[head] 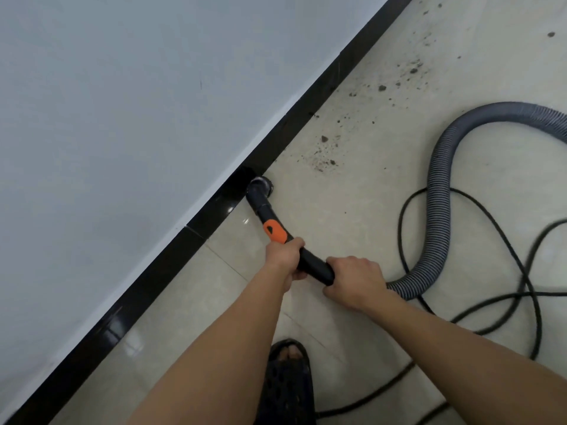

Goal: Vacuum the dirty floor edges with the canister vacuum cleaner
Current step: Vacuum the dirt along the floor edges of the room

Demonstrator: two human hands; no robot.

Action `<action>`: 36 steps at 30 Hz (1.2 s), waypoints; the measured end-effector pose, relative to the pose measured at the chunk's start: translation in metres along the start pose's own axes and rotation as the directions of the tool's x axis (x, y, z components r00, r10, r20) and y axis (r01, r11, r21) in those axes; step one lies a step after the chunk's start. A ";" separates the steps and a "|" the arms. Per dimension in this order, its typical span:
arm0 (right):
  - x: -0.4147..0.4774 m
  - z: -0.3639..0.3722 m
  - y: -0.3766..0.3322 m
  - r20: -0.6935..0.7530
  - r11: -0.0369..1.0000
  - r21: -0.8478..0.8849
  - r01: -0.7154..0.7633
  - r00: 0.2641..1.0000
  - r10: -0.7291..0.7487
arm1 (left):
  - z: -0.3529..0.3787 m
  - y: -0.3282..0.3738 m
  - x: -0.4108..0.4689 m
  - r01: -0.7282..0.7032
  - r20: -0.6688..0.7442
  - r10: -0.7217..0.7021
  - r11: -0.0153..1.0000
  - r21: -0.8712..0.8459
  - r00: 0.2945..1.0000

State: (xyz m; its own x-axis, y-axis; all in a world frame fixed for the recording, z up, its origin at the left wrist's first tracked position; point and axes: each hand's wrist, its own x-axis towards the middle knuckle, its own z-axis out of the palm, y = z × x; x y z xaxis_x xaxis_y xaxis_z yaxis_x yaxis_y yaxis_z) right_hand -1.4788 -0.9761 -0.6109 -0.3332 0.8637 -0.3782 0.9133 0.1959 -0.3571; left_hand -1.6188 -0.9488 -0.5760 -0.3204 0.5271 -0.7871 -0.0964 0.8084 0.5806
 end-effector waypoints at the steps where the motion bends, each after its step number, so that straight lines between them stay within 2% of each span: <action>1: 0.007 -0.006 0.005 -0.003 1.000 -0.003 -0.015 1.000 0.015 | 0.006 0.008 0.004 -0.001 0.021 0.001 1.000 0.003 1.000; 5: 0.031 -0.027 0.026 -0.015 0.996 -0.048 -0.075 0.997 0.075 | 0.030 0.034 0.026 -0.010 0.101 0.009 1.000 0.008 0.995; 13: 0.088 -0.080 0.053 0.016 0.966 0.054 -0.255 0.967 0.254 | 0.081 0.119 0.060 -0.066 0.195 0.047 0.994 0.089 0.980; 15: 0.096 -0.082 0.058 0.011 0.959 0.067 -0.275 0.961 0.275 | 0.089 0.127 0.068 -0.081 0.180 0.058 0.989 0.127 0.982; 21: 0.082 -0.058 0.047 -0.040 0.969 0.115 -0.219 0.974 0.225 | 0.081 0.104 0.060 -0.140 0.101 0.125 0.978 0.154 0.987; 28: 0.001 -0.014 0.009 0.005 0.986 0.146 -0.077 0.997 0.077 | 0.026 0.031 0.002 -0.010 -0.049 0.017 0.990 0.142 0.999; 36: -0.082 -0.001 0.027 0.067 0.935 0.278 -0.220 0.976 0.209 | 0.057 -0.012 -0.046 -0.025 0.024 0.019 0.965 0.263 1.000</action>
State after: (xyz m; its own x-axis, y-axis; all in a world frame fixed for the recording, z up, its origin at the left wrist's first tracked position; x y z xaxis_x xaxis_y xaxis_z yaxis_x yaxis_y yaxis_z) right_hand -1.4267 -1.0409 -0.5887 -0.1493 0.8526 -0.5008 0.8623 -0.1355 -0.4879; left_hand -1.5488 -0.9679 -0.5590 -0.2990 0.5486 -0.7808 0.1624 0.8355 0.5249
